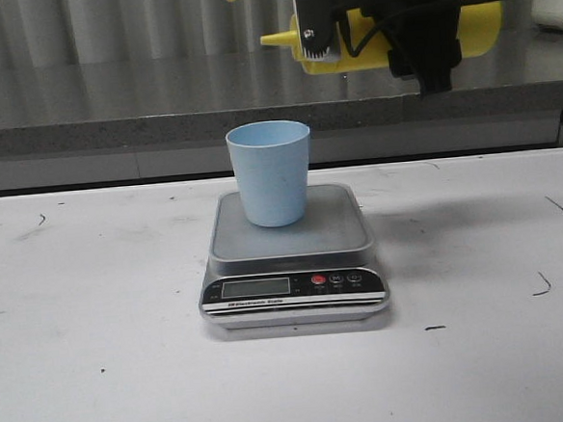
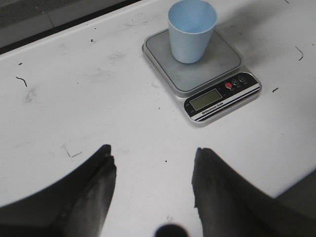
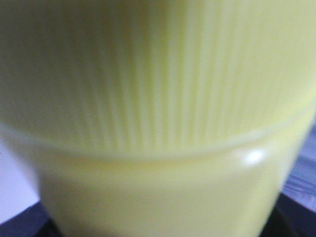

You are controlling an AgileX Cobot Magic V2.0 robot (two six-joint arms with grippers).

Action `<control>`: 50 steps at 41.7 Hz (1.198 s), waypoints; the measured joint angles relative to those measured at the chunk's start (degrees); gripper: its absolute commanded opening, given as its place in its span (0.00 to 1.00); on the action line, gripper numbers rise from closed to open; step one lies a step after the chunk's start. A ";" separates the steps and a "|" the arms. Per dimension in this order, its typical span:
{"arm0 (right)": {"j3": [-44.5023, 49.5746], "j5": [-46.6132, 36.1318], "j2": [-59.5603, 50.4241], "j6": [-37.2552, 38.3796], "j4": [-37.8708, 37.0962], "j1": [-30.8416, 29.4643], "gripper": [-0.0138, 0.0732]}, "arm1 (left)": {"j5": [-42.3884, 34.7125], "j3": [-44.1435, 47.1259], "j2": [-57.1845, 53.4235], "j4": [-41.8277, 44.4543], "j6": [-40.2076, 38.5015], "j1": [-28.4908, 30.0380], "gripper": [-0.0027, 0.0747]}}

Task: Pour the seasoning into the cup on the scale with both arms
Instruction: 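Lift the yellow bottle and tilt its nozzle down toward the blue cup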

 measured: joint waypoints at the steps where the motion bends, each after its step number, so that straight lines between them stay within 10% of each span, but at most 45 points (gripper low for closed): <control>1: 0.00 0.00 0.29 -0.16 -0.93 0.00 0.49 | 0.00 0.00 0.00 0.00 0.00 0.00 0.50; 41: 1.97 -0.40 0.90 -9.91 -12.06 0.00 0.47 | 0.00 0.00 0.00 0.00 0.00 0.00 0.50; 50: 1.97 -0.88 0.90 0.23 -11.91 0.00 0.47 | 0.00 0.00 0.00 0.00 0.00 0.00 0.50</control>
